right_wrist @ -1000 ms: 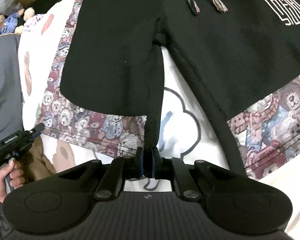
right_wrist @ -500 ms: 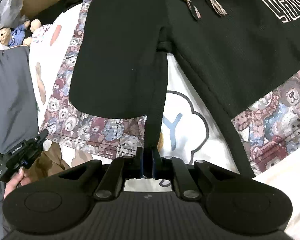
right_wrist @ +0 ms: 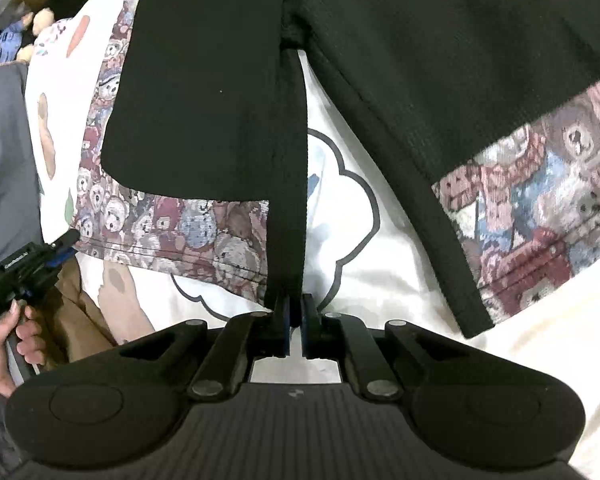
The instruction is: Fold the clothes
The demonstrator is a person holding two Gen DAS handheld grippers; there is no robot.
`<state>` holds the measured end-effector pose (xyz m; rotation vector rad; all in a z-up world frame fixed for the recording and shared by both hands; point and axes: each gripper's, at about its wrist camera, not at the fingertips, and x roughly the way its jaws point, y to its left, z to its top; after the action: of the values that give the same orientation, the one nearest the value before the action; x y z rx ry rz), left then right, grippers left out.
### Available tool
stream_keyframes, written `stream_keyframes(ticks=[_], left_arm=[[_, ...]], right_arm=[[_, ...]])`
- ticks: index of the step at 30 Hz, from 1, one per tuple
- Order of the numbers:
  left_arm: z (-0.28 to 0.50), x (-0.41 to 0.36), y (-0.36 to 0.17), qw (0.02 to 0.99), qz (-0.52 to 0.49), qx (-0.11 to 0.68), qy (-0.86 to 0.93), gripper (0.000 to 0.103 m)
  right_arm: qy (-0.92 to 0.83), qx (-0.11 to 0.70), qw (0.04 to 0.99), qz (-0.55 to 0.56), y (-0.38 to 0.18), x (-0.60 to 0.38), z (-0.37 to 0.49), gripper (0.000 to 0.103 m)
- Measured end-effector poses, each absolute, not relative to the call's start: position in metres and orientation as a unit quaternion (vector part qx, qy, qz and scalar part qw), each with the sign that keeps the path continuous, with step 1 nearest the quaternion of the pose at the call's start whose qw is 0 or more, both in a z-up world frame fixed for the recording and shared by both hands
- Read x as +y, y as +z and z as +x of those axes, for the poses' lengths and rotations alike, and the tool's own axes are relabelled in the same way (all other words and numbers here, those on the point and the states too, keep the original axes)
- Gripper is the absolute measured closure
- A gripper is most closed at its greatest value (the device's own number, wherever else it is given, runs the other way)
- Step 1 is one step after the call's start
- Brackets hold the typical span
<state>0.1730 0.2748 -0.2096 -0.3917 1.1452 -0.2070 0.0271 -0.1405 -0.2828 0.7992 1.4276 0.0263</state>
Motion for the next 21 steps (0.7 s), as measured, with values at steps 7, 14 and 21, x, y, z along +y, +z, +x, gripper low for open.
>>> stream_keyframes(ticks=[7, 14, 21], left_arm=[[0.18, 0.265, -0.22, 0.813, -0.182, 0.546, -0.09, 0.043], [0.173, 0.249, -0.236, 0.81, -0.142, 0.563, -0.087, 0.078], [0.166, 0.256, -0.232, 0.812, -0.146, 0.557, -0.099, 0.088]], right_arm=[[-0.001, 0.622, 0.704, 0.343, -0.256, -0.14, 0.029, 0.075], [0.005, 0.602, 0.726, 0.332, -0.256, -0.139, 0.04, 0.064], [0.013, 0.612, 0.732, 0.3, -0.263, -0.128, 0.037, 0.098]])
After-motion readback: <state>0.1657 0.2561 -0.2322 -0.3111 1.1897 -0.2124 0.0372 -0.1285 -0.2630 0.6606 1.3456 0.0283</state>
